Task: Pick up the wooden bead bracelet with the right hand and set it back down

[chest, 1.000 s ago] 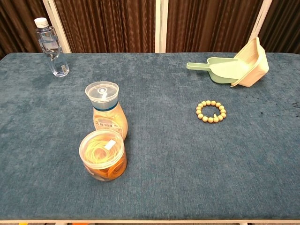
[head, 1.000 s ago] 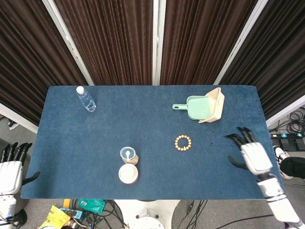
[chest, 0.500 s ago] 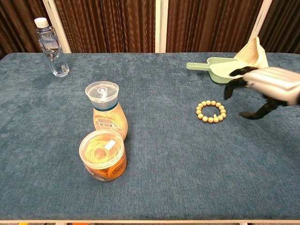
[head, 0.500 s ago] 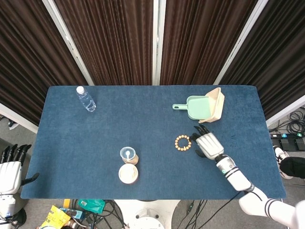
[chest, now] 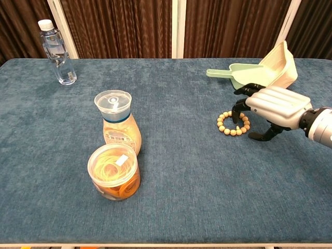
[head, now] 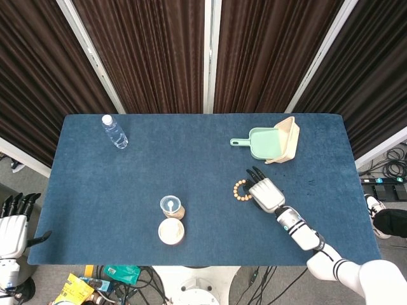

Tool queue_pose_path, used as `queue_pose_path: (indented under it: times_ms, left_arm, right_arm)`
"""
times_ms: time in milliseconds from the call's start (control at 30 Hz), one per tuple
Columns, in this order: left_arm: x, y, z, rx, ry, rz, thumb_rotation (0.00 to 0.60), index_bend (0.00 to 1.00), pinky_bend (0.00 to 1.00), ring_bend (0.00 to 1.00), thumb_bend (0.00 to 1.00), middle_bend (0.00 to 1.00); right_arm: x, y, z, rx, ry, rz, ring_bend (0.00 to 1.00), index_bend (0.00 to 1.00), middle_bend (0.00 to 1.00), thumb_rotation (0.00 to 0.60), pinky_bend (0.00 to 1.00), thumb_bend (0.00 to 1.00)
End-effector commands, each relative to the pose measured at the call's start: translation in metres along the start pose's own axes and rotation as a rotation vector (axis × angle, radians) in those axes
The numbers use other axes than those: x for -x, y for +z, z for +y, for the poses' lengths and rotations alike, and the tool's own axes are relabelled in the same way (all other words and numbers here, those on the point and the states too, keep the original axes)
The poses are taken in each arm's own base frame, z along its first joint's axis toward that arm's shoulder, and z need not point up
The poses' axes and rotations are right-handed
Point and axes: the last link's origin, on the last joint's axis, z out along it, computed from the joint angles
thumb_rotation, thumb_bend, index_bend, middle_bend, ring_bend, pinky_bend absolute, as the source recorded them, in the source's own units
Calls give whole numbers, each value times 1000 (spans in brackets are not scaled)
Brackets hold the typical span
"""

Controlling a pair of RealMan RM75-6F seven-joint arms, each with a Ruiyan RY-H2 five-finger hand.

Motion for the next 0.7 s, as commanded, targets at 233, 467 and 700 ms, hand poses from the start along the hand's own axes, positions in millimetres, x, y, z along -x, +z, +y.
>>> queue_pose_path:
  times_ms: [233,467,700]
  left_arm:
    - [3,1,-3,3,-11,-6,600,137,0,45,27,131]
    - [4,0,-5,-3,-24,-7,600,137,0,45,27,131]
    - [5,1,-6,0,-32,-7,600,137,0,45,27,131]
  right_arm:
    - [8,4,-3,-22,-11,-3,64,406,331,600,50,238]
    - [16,1,2,5,-15,-18,93,486,364,600,49,295]
    - [19,-1,4,22,-13,3,146,606,415,600,49,367]
